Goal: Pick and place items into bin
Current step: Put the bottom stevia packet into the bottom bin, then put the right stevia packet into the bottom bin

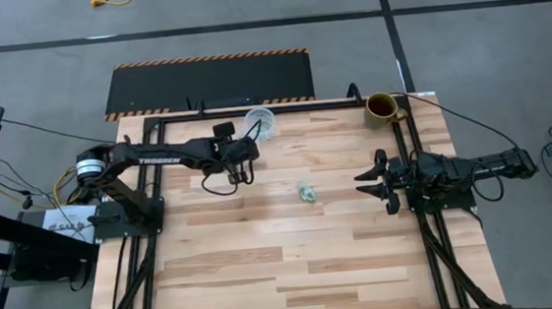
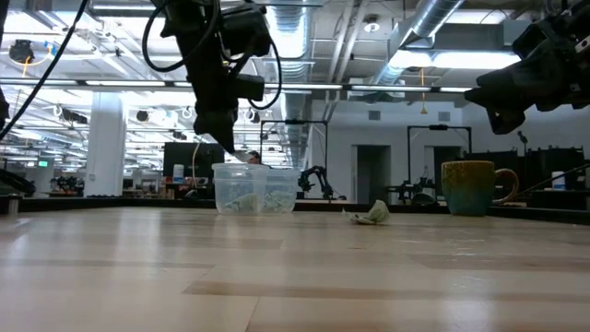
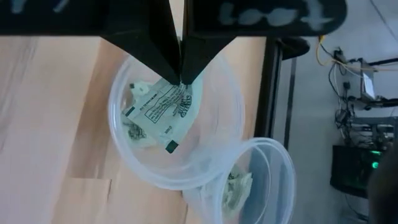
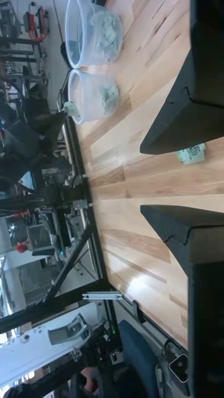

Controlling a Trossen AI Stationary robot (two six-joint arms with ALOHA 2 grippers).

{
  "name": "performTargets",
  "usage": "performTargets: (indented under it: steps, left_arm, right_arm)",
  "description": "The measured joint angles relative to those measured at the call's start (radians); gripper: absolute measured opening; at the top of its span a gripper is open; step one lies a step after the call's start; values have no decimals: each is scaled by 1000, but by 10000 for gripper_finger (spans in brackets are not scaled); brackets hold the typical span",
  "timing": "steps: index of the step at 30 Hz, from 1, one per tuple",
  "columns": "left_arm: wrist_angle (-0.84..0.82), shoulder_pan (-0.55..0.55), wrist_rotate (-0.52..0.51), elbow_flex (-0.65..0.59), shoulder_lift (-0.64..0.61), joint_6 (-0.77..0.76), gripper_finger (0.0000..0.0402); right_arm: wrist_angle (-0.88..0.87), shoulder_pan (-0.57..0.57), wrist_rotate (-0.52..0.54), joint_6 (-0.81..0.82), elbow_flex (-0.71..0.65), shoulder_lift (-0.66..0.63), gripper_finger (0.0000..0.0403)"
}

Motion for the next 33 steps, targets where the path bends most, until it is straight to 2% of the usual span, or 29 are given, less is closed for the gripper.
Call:
performTargets:
  steps: [8,17,22,26,29,33]
  left_arm:
    - [61,53,6,-1,0,91,1]
    - [59,141,243,-1,0,160,55]
    - [35,152,309,-1,-1,178,88]
    - [59,146,347,-1,-4,166,95]
    - [156,141,437,0,-9,105,94]
    - [311,140,642,0,-9,54,88]
  right_arm:
    - [0,0,0,0,0,0,136]
    - [0,0,0,0,0,0,136]
    - [0,0,0,0,0,0,136]
    - [0,0,0,0,0,0,136]
    - [0,0,0,0,0,0,136]
    - [0,0,0,0,0,0,136]
